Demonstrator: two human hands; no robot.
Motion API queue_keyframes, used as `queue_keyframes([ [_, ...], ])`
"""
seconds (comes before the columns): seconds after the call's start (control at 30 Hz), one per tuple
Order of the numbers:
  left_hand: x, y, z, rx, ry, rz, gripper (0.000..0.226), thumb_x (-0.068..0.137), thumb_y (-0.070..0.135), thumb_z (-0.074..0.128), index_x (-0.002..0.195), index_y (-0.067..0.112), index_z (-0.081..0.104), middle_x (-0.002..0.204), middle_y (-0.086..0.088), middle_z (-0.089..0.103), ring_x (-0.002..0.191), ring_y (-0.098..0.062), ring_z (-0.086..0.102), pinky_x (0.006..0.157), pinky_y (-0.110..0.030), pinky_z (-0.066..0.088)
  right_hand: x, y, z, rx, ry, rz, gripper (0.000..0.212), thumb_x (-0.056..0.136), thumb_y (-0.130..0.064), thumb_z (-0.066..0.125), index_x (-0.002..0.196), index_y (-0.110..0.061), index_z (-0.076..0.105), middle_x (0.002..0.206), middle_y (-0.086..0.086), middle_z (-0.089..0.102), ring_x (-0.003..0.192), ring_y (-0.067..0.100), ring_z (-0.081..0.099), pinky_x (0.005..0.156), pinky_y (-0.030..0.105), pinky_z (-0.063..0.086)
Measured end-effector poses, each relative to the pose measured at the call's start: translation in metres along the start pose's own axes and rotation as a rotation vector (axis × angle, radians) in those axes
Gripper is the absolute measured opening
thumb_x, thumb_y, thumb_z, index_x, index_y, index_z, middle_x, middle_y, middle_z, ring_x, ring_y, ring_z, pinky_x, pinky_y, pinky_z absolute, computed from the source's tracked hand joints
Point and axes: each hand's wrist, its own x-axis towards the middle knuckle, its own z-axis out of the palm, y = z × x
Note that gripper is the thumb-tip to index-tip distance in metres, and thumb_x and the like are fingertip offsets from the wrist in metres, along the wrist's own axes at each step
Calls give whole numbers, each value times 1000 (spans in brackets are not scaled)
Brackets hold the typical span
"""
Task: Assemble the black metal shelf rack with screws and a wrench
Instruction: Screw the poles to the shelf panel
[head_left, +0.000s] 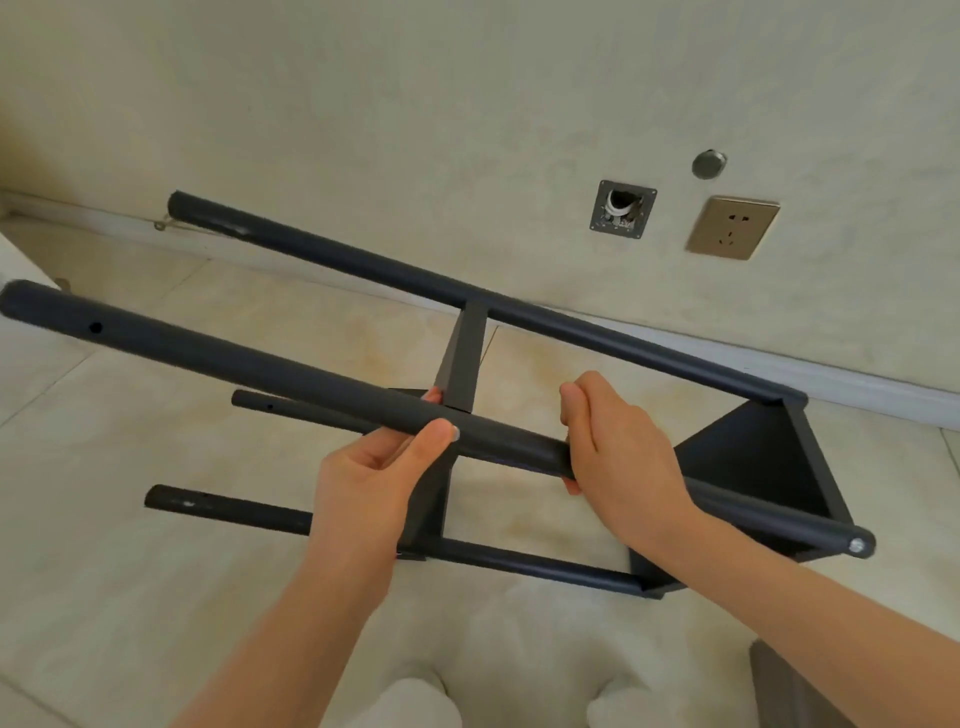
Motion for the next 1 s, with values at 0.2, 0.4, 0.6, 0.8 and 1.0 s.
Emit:
queue_keyframes([
  [0.2, -12, -35, 4, -147, -29, -67, 52, 54, 60, 72, 100, 37, 79, 110, 22, 73, 102, 4, 67, 88, -21, 43, -9, 11, 7, -137, -33, -43, 51, 83, -57, -4, 94, -26, 34, 65, -3, 60, 56, 16, 58, 62, 35, 52],
  [0.4, -16, -57, -3, -116, -30, -99, 50, 54, 64, 70, 100, 46, 76, 105, 29, 72, 99, 19, 59, 86, -16, 33, -14, 14, 19, -205, -76, -68, 52, 80, -59, -9, 96, -28, 29, 63, -7, 56, 52, 14, 56, 51, 27, 44],
  [0.6, -14, -67, -8, -28, -8, -90, 44, 56, 62, 70, 96, 44, 76, 95, 28, 74, 94, 20, 60, 68, 1, 41, -17, 16, 24, -221, -119, -64, 52, 79, -60, -9, 100, -30, 28, 68, -6, 60, 56, 14, 61, 62, 32, 55],
  [0.8, -20, -62, -22, 209, -64, -29, 35, 59, 70, 59, 70, 39, 73, 74, 25, 72, 77, 14, 64, 62, 7, 38, -24, 14, 25, -271, -154, -82, 48, 82, -56, -6, 99, -28, 28, 67, -6, 59, 53, 11, 57, 58, 27, 51],
  [1.0, -35, -64, -41, 821, -15, 174, 72, 74, 82, 37, 62, 18, 67, 57, -1, 64, 56, -17, 61, 62, -32, 56, -39, 10, 30, -272, -207, -91, 46, 83, -54, -5, 100, -28, 28, 67, -8, 58, 53, 12, 58, 59, 30, 52],
])
